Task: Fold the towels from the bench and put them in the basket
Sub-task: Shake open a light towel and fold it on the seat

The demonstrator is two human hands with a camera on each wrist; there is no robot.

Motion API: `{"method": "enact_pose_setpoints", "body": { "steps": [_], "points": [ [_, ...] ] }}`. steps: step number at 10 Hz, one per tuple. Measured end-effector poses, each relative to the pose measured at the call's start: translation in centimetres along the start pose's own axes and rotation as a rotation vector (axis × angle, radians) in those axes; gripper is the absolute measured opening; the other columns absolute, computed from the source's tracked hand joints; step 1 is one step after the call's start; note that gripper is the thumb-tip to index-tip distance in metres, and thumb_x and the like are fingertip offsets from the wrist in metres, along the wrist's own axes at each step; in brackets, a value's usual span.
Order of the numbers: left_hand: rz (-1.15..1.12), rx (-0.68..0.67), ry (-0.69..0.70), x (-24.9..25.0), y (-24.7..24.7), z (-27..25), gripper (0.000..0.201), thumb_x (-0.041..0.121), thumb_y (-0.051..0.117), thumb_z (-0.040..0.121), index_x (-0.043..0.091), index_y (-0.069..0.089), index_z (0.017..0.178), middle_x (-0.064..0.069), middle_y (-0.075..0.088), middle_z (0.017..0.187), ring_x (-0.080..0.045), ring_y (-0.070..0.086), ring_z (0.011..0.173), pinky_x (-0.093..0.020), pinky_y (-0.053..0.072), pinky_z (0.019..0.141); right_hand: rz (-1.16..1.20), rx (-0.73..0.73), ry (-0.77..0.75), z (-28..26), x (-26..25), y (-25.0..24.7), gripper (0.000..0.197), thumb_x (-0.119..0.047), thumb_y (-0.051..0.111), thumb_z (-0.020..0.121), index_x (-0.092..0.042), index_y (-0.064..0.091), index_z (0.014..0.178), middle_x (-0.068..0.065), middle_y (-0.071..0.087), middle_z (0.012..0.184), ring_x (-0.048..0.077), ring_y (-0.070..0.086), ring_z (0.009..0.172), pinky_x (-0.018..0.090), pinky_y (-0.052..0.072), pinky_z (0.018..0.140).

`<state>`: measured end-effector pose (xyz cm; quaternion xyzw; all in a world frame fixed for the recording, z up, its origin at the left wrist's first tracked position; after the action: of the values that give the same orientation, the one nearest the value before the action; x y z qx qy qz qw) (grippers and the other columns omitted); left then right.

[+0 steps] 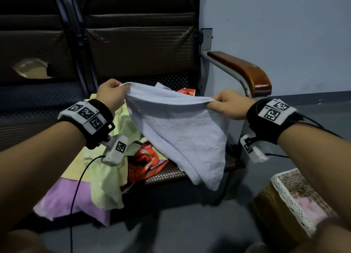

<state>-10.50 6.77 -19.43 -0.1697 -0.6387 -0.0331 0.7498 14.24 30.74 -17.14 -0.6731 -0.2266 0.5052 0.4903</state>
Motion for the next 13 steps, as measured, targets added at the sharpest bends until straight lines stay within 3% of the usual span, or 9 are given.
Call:
{"method": "enact_pose_setpoints", "body": {
  "steps": [2, 4, 6, 7, 8, 9, 10, 12, 13],
  "points": [
    [-0.026, 0.09, -0.052, 0.7, -0.5, 0.2, 0.024, 0.018, 0.044, 0.095, 0.027, 0.047, 0.074, 0.009, 0.048, 0.077, -0.02, 0.048, 0.094, -0.04, 0.046, 0.09, 0.002, -0.209, 0.073, -0.3, 0.1, 1.2, 0.035, -0.037, 0.07, 0.085, -0.012, 0.065, 0.061, -0.007, 0.044, 0.046, 0.009, 0.037, 0.039, 0.021, 0.036, 0.045],
    [0.073, 0.144, -0.072, 0.5, -1.5, 0.4, 0.02, 0.023, 0.039, 0.098, 0.017, 0.051, 0.084, -0.002, 0.048, 0.081, -0.022, 0.042, 0.076, -0.029, 0.03, 0.077, 0.046, -0.026, 0.026, 0.0, 0.5, -0.1, 0.037, -0.025, 0.058, 0.089, -0.008, 0.056, 0.056, 0.003, 0.047, 0.053, 0.018, 0.045, 0.056, 0.026, 0.039, 0.053],
    [-0.281, -0.003, -0.136, 1.3, -0.9, -0.8, 0.027, 0.029, 0.054, 0.074, 0.025, 0.048, 0.048, 0.005, 0.041, 0.054, -0.014, 0.044, 0.05, -0.024, 0.035, 0.054, 0.218, -0.033, 0.112, 0.2, 0.5, 0.3, 0.031, -0.038, 0.058, 0.089, -0.017, 0.067, 0.067, 0.002, 0.064, 0.071, 0.016, 0.055, 0.066, 0.029, 0.043, 0.065],
    [-0.394, -0.215, -0.149, 1.3, 0.2, -1.0, 0.019, 0.011, 0.054, 0.066, 0.018, 0.039, 0.057, -0.003, 0.041, 0.064, -0.018, 0.048, 0.057, -0.028, 0.04, 0.062, 0.099, -0.048, 0.101, 0.2, 0.7, 0.4, 0.034, -0.031, 0.052, 0.096, -0.015, 0.059, 0.066, 0.008, 0.059, 0.076, 0.023, 0.052, 0.069, 0.033, 0.04, 0.067],
    [-0.203, -0.286, -0.057, 0.7, 0.3, -1.1, 0.014, -0.007, 0.067, 0.08, 0.005, 0.065, 0.087, -0.008, 0.066, 0.087, -0.026, 0.067, 0.081, -0.033, 0.055, 0.072, 0.01, -0.016, 0.045, -0.1, 1.5, -0.1, 0.041, -0.025, 0.053, 0.095, -0.021, 0.054, 0.054, 0.0, 0.05, 0.056, 0.02, 0.046, 0.056, 0.028, 0.035, 0.052],
    [-0.095, -0.336, 0.0, -0.1, -0.1, -1.0, 0.036, -0.003, 0.076, 0.081, -0.003, 0.065, 0.115, -0.015, 0.071, 0.106, -0.026, 0.071, 0.096, -0.035, 0.059, 0.081, 0.008, 0.018, 0.012, -0.5, 2.5, -0.3, 0.026, -0.02, 0.06, 0.093, -0.031, 0.074, 0.074, -0.002, 0.065, 0.062, 0.016, 0.055, 0.059, 0.028, 0.046, 0.055],
    [-0.071, -0.298, 0.047, -0.4, -0.7, -0.6, 0.031, -0.007, 0.077, 0.077, -0.003, 0.07, 0.107, -0.016, 0.072, 0.101, -0.026, 0.069, 0.094, -0.035, 0.059, 0.082, 0.106, 0.047, -0.004, -0.4, 3.1, -0.4, 0.013, -0.022, 0.07, 0.088, -0.027, 0.081, 0.091, 0.003, 0.077, 0.084, 0.026, 0.07, 0.083, 0.041, 0.056, 0.081],
    [-0.165, -0.228, 0.002, -0.1, -0.4, -0.2, 0.021, 0.019, 0.084, 0.079, 0.008, 0.075, 0.094, -0.003, 0.078, 0.09, -0.018, 0.075, 0.086, -0.027, 0.06, 0.071, 0.209, 0.086, -0.072, 0.1, 1.6, -0.2, 0.035, -0.05, 0.059, 0.096, -0.04, 0.074, 0.066, -0.013, 0.061, 0.054, 0.005, 0.054, 0.052, 0.028, 0.046, 0.06],
    [-0.208, -0.158, -0.001, -0.2, -1.2, 0.4, 0.017, 0.029, 0.081, 0.083, 0.014, 0.075, 0.088, 0.004, 0.078, 0.08, -0.012, 0.075, 0.077, -0.022, 0.057, 0.062, 0.166, 0.041, -0.101, 0.1, 1.4, -0.3, 0.031, -0.037, 0.061, 0.098, -0.034, 0.074, 0.07, -0.014, 0.065, 0.059, 0.001, 0.057, 0.056, 0.025, 0.048, 0.064]
  ]
}}
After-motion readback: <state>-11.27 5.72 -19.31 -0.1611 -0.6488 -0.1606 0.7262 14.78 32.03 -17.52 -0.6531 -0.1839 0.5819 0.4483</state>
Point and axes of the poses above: each hand's wrist, its own z-axis towards the middle knuckle, its own y-axis out of the palm, x = y × z, the point moved 5 cm from there along z, towards the middle knuckle
